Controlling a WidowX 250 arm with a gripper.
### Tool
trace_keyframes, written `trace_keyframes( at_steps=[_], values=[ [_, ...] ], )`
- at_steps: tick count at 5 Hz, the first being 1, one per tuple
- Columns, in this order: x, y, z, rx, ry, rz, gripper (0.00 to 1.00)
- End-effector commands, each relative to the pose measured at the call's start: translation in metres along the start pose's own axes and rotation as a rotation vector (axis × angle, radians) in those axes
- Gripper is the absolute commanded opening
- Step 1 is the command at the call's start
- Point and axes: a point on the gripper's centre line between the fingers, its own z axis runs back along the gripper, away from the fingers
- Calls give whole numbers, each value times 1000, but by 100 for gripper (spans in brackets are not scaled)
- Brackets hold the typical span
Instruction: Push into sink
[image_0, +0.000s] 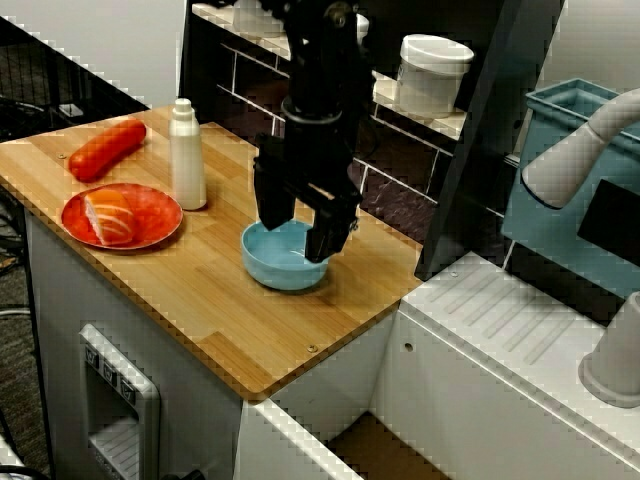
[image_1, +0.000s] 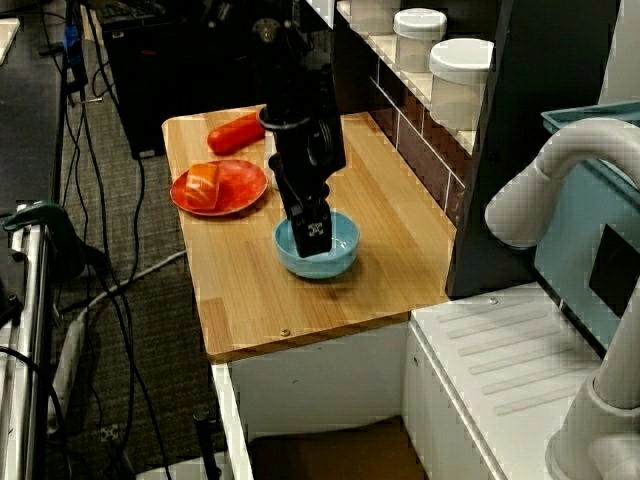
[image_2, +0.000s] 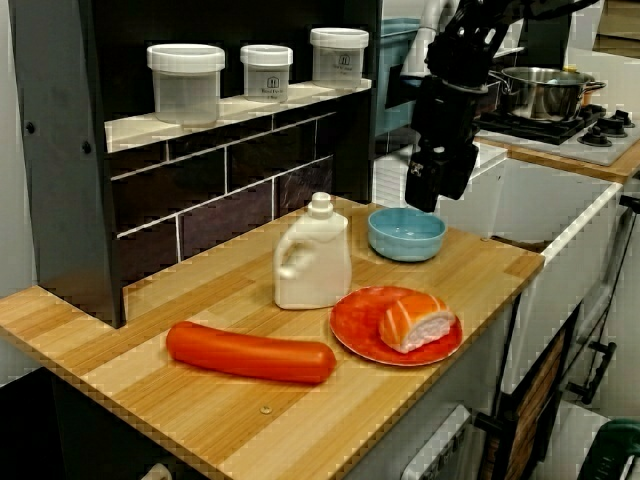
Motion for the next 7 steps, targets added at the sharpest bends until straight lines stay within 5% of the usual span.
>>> trace_keyframes(
  at_steps=[1, 4, 7],
  values=[
    [3, 2, -15, 7, -15, 5, 100],
    [5, -1, -36, 16, 5, 36, 100],
    [8, -18, -22, -16, 20, 61, 100]
  ],
)
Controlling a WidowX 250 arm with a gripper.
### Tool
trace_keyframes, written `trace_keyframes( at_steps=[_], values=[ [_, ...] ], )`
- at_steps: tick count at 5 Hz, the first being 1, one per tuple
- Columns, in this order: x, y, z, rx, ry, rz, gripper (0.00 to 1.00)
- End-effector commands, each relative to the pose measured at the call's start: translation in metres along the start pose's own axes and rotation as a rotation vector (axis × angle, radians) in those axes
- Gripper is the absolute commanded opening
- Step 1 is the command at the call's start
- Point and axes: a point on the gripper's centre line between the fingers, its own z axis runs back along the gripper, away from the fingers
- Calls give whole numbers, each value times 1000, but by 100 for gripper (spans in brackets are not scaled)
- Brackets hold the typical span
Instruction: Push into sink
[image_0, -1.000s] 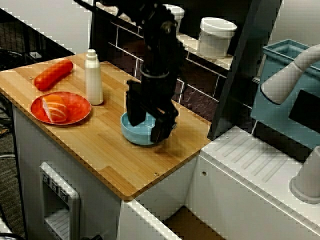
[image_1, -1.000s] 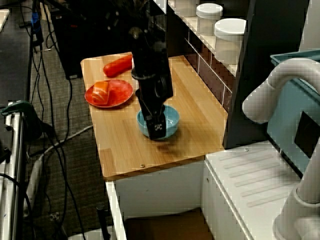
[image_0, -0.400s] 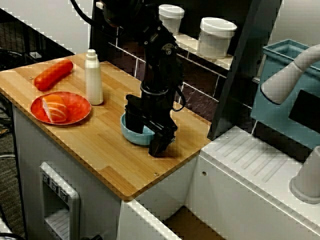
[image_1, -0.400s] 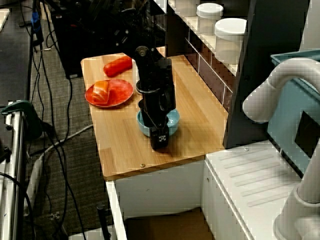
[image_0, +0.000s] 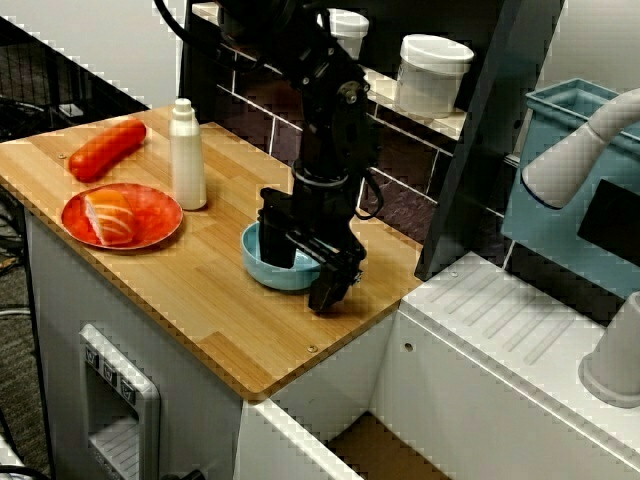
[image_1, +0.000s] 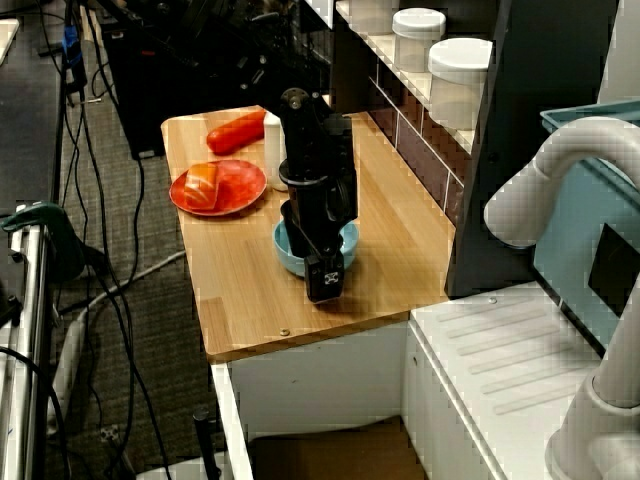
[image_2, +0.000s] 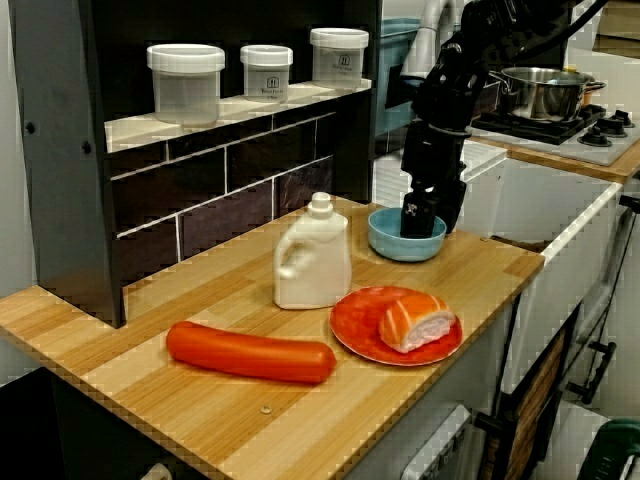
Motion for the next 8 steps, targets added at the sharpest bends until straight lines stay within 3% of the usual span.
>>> trace_keyframes(
  at_steps=[1, 3, 5, 8],
  values=[
    [-3, -21, 21, -35, -47, 0, 100],
    [-28, -48, 14, -27, -57, -4, 100],
    [-58, -87, 14, -25, -37, -17, 100],
    [-64, -125, 11, -28, -1, -4, 100]
  ],
)
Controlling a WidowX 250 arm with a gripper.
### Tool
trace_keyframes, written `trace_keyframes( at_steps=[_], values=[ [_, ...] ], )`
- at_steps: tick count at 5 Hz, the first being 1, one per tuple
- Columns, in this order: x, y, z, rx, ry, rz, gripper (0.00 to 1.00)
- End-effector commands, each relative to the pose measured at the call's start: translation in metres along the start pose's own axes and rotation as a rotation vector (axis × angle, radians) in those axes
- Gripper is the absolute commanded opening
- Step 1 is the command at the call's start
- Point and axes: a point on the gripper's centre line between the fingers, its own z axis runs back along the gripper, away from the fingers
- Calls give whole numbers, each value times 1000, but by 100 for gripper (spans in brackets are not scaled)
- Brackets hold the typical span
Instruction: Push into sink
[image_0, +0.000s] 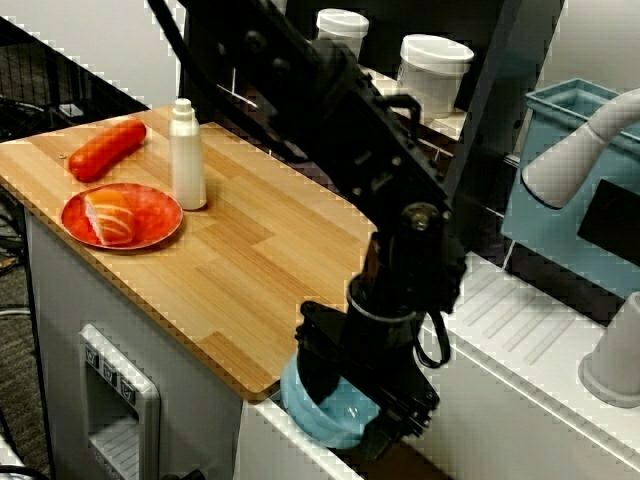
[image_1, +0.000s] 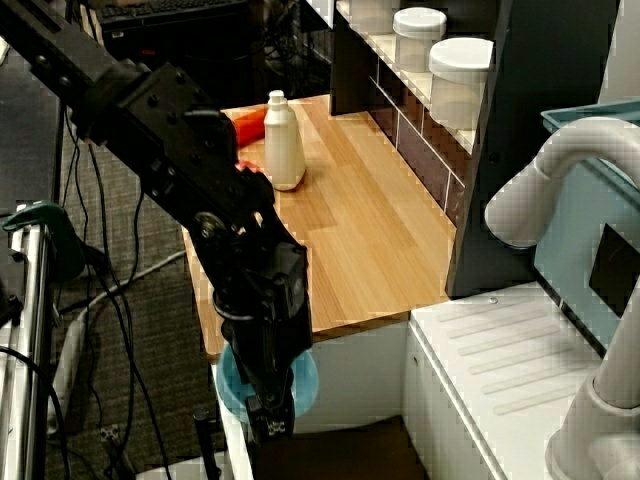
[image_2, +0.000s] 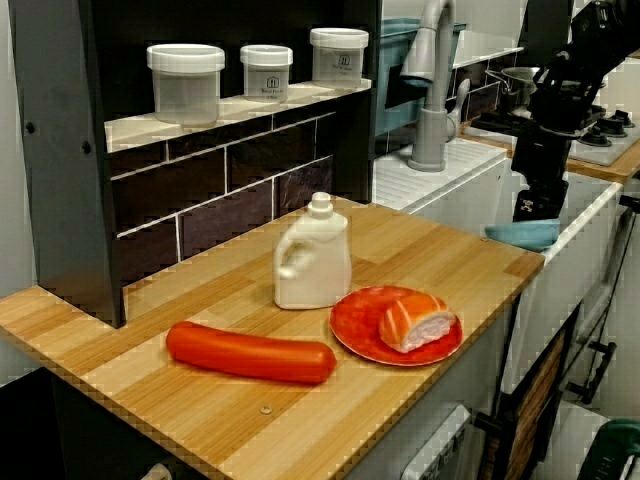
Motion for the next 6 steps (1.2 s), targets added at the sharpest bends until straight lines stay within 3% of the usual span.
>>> trace_keyframes(
  at_steps=[1, 6],
  values=[
    [12, -17, 13, -33, -18, 12, 100],
    [28, -1, 26, -56, -7, 41, 100]
  ],
)
